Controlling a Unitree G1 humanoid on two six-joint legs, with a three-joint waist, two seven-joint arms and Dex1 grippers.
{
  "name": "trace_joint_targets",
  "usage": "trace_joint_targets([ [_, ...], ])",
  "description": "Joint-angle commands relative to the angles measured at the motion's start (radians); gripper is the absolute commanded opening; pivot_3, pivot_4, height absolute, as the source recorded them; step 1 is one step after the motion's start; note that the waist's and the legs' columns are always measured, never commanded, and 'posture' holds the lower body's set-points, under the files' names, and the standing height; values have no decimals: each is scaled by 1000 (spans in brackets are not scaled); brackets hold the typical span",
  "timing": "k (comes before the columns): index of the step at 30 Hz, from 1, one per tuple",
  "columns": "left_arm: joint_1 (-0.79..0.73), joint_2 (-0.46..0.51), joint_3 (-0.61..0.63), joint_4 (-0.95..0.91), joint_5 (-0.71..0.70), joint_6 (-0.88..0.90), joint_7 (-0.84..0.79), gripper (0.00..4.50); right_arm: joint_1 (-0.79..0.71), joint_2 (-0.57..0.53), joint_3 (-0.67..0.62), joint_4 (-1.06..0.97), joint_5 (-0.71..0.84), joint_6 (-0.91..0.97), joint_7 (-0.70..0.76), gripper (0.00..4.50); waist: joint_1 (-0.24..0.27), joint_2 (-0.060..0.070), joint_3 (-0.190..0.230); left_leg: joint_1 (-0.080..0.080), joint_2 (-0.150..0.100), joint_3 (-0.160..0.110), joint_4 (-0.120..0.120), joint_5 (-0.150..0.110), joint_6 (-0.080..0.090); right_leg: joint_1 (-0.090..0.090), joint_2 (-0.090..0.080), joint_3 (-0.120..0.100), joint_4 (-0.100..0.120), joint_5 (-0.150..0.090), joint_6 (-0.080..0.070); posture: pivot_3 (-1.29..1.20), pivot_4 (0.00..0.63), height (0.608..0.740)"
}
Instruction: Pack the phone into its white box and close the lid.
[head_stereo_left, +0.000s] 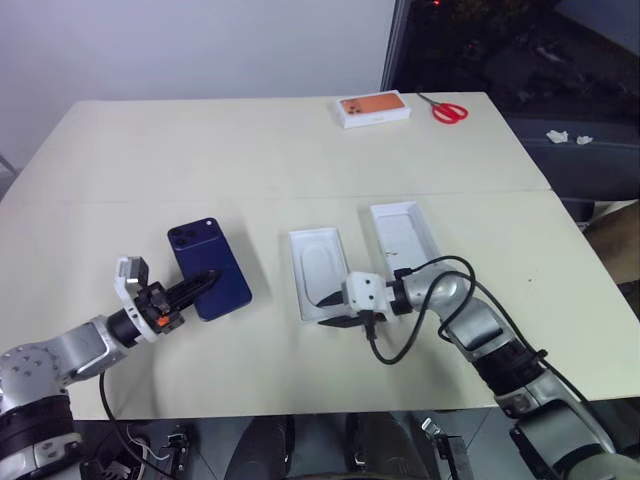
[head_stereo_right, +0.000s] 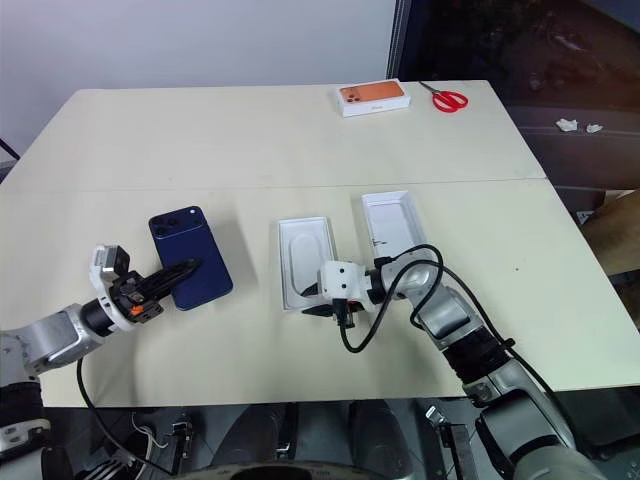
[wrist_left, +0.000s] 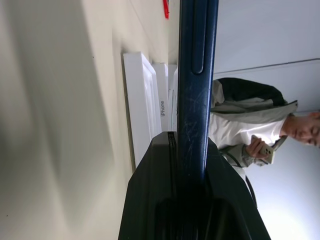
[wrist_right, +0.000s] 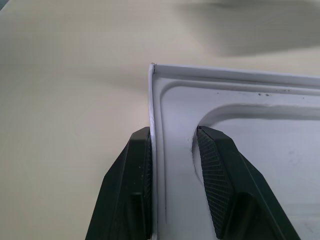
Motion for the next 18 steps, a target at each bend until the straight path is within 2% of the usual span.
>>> trace_joint_targets([
  [1, -25, 19, 13, -7, -21, -7, -28, 0, -38, 75, 14, -19, 0, 80, -61, 1357, -3, 0, 0, 0, 0, 0, 0, 0, 0, 0, 0, 0, 0, 0, 0, 0, 150, 740],
  [11, -63, 49, 28, 35, -28, -8, -34, 0, -82, 193, 59, 66, -67, 160, -167, 1357, 0, 0, 0, -1, 0, 0, 0, 1, -1, -3, 0, 0, 2, 0, 0, 0, 150, 740],
  [14, -64, 46, 24, 30, -32, -6, -27, 0, -77, 202, 54, 67, -58, 163, -170, 2294, 0, 0, 0, -1, 0, 0, 0, 1, -1, -3, 0, 0, 3, 0, 0, 0, 150, 740],
  [18, -69, 36, 10, 25, -37, 4, -23, 0, -70, 178, 46, 22, -36, 145, -136, 4301, 0, 0, 0, -1, 0, 0, 0, 1, -1, -3, 0, 0, 3, 0, 0, 0, 150, 740],
])
